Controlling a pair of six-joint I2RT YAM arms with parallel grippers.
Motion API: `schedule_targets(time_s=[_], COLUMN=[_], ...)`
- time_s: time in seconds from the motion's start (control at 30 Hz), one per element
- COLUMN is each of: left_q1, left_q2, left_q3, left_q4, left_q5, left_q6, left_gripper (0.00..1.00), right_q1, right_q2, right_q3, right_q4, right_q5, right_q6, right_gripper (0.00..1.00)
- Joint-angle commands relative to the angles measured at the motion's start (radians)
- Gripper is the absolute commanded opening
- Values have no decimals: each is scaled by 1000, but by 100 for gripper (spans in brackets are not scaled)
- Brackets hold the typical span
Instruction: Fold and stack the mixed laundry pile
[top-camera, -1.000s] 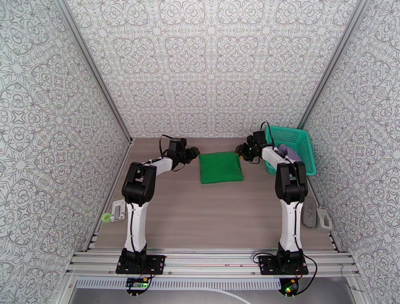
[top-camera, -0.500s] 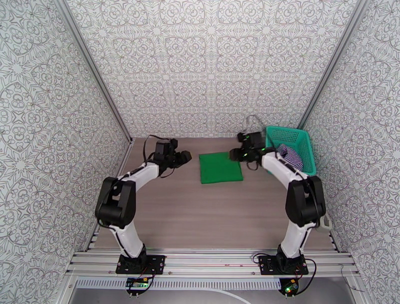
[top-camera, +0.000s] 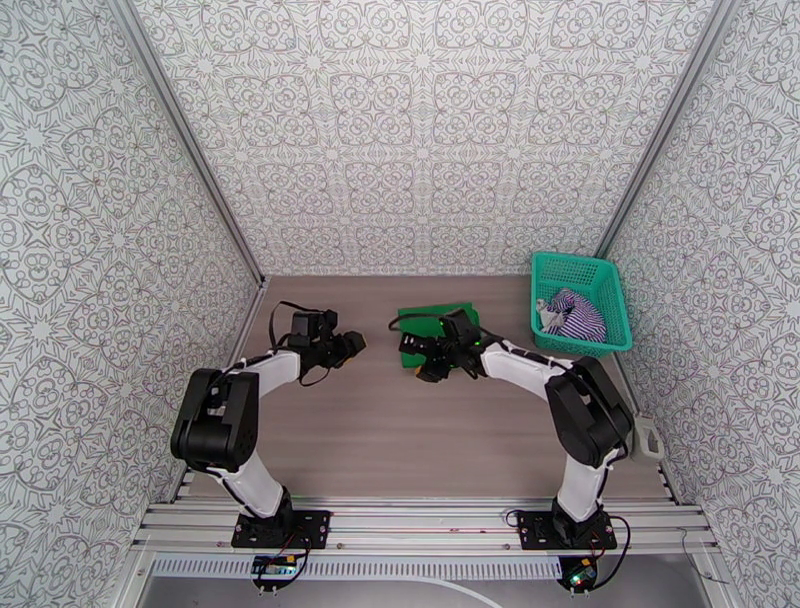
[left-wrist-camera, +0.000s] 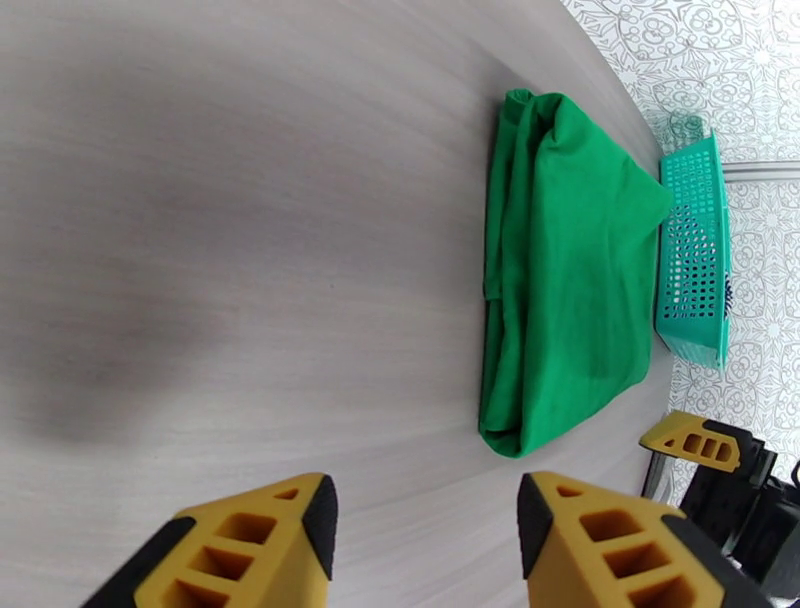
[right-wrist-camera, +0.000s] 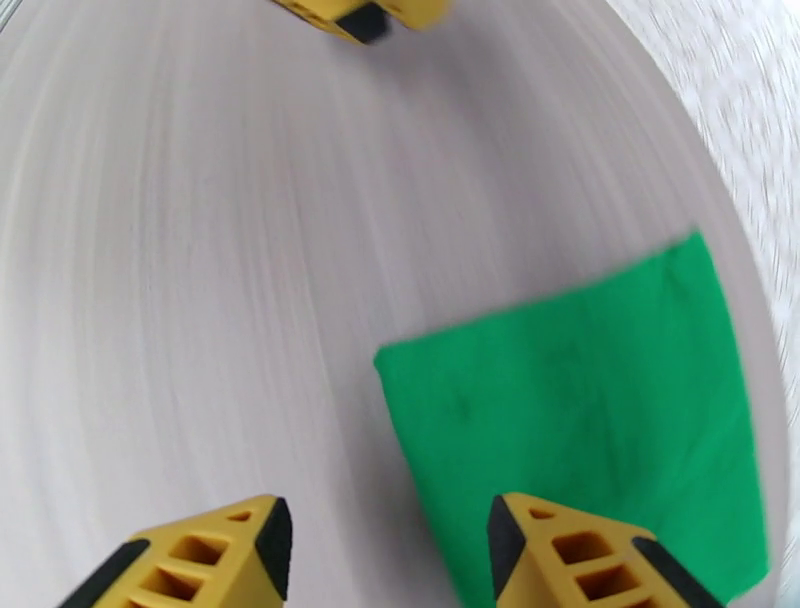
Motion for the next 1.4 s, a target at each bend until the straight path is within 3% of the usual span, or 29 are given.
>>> schedule_targets(time_s=[0.0,0.17,0.6,0.8,1.13,1.37], left_q1=[19,31,35,33,-51,-129], left_q2=[-23,-21,-2,15,85,156], left_q3=[-24,-36,-46,-54,11,52], left_q4=[39,38,54,109,117,227], left_q5=[41,53,66,59,-25,-38], left_q6=[-9,-7,-16,-86,-206,-349], left_gripper=[53,53,53,56,65,74], right_q1=[14,25,33,34,32,9], right_q2=[79,158,268,301,275,206], right_q3=[64,146,250,291,261,206], right_q4=[-19,-101,-111,-98,-11,64], right_q5=[-15,-33,98,134,99,30], right_q6=[-143,-199,-220,-191,-144,-83], right_gripper=[56,56,52,46,5,0])
